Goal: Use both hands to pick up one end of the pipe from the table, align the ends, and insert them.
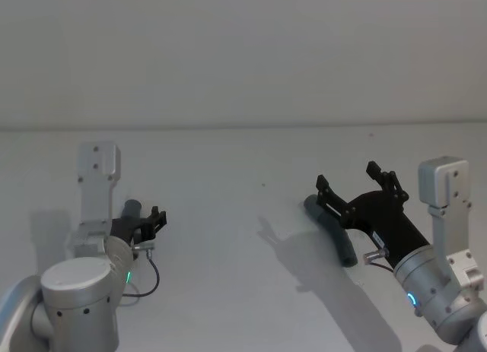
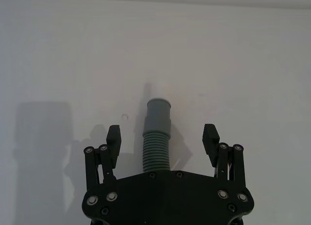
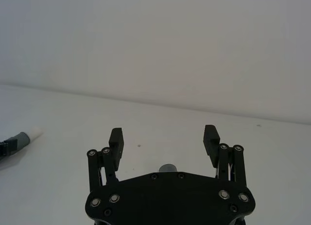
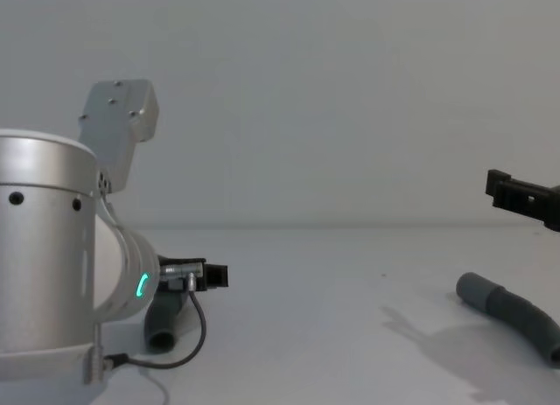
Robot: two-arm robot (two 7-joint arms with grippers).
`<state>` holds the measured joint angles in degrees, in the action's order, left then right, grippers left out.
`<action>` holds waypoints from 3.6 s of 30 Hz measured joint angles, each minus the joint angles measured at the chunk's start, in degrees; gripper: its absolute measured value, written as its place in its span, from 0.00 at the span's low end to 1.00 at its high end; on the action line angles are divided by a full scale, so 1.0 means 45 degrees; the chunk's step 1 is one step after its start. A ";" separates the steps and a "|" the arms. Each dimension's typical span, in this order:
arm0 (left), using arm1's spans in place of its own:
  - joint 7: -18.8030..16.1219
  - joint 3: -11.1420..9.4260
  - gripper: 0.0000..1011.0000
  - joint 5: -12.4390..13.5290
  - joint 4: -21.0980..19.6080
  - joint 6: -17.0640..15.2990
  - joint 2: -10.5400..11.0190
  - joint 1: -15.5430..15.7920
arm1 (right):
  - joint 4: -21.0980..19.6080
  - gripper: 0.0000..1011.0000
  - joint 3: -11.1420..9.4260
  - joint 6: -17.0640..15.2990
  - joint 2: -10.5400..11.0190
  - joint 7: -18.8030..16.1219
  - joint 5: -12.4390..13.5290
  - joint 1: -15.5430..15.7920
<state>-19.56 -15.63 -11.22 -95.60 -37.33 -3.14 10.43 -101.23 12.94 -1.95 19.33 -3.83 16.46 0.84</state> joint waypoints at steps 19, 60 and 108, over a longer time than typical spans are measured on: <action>0.0161 0.0205 0.99 0.0043 0.0541 -0.0118 -0.0191 0.0079 | -0.0001 0.99 0.0000 0.0000 0.0000 0.0000 0.0000 0.0000; 0.0596 0.0342 0.65 0.0230 0.1247 0.0144 -0.0167 0.0228 | 0.0000 0.99 0.0000 0.0001 0.0000 0.0000 0.0000 0.0000; 0.0688 0.0336 0.34 0.0241 0.1336 0.0226 -0.0185 0.0228 | 0.0000 0.99 0.0000 0.0000 0.0000 0.0000 0.0001 0.0000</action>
<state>-16.46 -14.11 -10.13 -89.59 -36.31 -3.97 11.46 -101.23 12.94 -1.95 19.33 -3.83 16.47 0.84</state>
